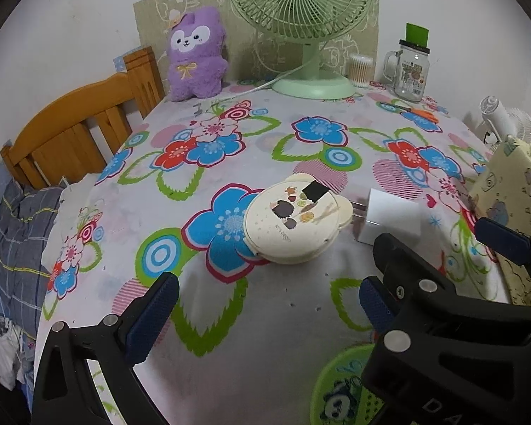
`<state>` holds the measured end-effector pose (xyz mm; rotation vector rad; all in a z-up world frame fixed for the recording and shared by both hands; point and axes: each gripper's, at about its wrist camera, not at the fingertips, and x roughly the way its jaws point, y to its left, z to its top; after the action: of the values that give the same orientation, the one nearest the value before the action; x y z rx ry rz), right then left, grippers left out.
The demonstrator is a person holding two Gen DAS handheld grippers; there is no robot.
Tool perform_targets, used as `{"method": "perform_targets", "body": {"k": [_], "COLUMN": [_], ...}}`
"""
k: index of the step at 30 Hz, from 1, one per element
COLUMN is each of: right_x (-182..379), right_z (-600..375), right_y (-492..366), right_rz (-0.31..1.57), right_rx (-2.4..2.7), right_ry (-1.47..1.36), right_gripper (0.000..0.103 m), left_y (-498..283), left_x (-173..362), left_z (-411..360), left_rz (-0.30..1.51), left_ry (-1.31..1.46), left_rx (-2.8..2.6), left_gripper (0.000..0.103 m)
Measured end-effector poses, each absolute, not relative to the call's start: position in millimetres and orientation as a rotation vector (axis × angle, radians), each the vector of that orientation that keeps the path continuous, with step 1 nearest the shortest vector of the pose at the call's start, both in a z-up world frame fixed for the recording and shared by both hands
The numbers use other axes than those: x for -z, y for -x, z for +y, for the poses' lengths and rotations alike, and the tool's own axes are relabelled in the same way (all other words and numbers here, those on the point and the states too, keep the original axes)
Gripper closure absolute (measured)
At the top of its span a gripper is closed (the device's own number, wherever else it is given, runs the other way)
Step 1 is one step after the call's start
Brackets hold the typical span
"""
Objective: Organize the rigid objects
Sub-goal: 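Move the left tool to the round cream compact while the right tool approaches the white cube box, then grasp the round cream compact with the left tool while the right tool grasps the white cube box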
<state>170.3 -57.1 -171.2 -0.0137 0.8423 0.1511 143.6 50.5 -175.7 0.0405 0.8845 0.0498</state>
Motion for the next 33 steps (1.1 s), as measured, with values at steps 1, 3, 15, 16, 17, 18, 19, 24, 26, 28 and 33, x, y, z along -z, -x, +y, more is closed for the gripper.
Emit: {"method": "perform_targets", "body": {"k": [1, 3, 15, 16, 17, 18, 19, 24, 26, 28, 33], "right_x": [173.0, 175.4, 186.4, 186.8, 187.5, 188.0, 188.6, 190.5, 190.3, 190.5, 190.9], "right_z": [-56.5, -56.4, -53.7, -53.8, -54.4, -54.9, -55.4, -55.8, -54.4, -53.6, -50.5], "right_y": [-173.8, -177.7, -198.0, -199.5, -201.5, -202.7, -204.1, -210.4, -212.0, -213.2, -215.4], "right_rz": [0.852, 0.86, 0.882, 0.884, 0.886, 0.888, 0.89, 0.903, 0.903, 0.912, 0.922], "right_rx": [-0.149, -0.151, -0.147, -0.147, -0.149, -0.149, -0.147, -0.158, -0.163, -0.178, -0.203], "right_ry": [0.016, 0.017, 0.033, 0.029, 0.023, 0.017, 0.011, -0.016, -0.014, -0.019, -0.028], "right_gripper": [0.004, 0.004, 0.007, 0.007, 0.008, 0.008, 0.009, 0.016, 0.021, 0.026, 0.04], "left_y": [-145.7, -150.1, -174.4, -176.1, -177.8, -179.6, -181.4, -188.3, -189.5, -191.0, -192.6], "left_x": [177.0, 179.0, 191.3, 191.8, 191.8, 191.8, 192.3, 192.4, 193.0, 193.2, 193.6], "left_z": [50.4, 50.1, 50.2, 50.1, 49.6, 48.7, 47.9, 47.6, 48.4, 48.6, 48.3], "left_rz": [0.889, 0.899, 0.944, 0.946, 0.945, 0.944, 0.945, 0.941, 0.937, 0.937, 0.934], "left_ry": [-0.04, -0.042, -0.085, -0.087, -0.092, -0.098, -0.106, -0.111, -0.108, -0.1, -0.09], "left_rx": [-0.047, -0.038, -0.015, -0.013, -0.012, -0.011, -0.009, 0.004, 0.007, 0.01, 0.015], "left_gripper": [0.0, 0.0, 0.0, 0.0, 0.0, 0.0, 0.0, 0.0, 0.0, 0.0, 0.0]}}
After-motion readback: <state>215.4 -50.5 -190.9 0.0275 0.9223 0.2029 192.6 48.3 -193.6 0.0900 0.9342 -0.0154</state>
